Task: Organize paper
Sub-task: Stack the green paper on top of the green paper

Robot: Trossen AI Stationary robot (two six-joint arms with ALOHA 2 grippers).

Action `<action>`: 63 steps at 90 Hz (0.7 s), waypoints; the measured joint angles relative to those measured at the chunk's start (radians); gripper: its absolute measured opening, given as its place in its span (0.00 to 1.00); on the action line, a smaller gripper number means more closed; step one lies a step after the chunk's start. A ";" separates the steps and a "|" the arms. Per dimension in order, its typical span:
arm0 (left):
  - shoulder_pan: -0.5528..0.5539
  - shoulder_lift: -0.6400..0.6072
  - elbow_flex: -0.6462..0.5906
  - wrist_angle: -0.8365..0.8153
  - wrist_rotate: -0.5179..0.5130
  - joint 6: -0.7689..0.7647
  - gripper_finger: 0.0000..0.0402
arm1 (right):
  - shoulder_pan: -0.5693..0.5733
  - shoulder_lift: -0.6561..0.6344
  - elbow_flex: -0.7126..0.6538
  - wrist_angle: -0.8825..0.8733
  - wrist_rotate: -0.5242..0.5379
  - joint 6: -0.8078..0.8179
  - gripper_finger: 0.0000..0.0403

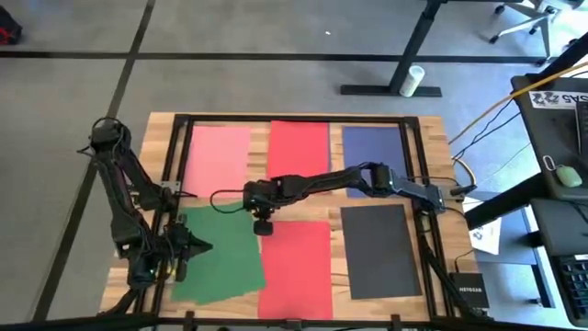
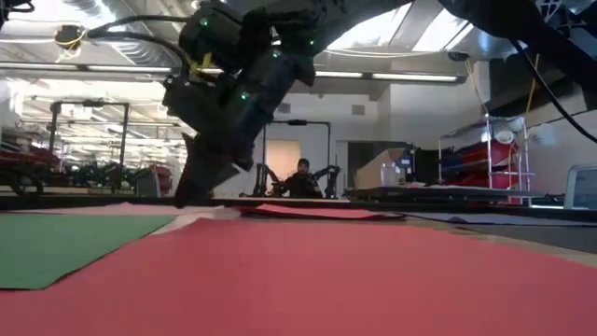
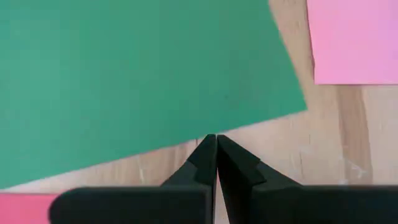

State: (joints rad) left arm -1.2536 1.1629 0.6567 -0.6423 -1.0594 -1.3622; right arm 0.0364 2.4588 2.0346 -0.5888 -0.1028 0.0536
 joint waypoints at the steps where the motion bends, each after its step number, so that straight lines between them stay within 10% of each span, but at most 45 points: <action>1: 0.002 0.000 0.000 0.001 0.004 0.000 0.00 | 0.001 0.000 0.004 -0.011 0.002 0.000 0.00; 63: 0.454 0.173 0.000 0.477 0.434 0.711 0.00 | 0.217 -0.319 0.146 -0.786 0.084 0.029 0.00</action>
State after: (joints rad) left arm -0.7994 1.3363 0.6563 -0.1649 -0.6256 -0.6515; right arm 0.2530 2.1398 2.1803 -1.3744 -0.0188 0.0825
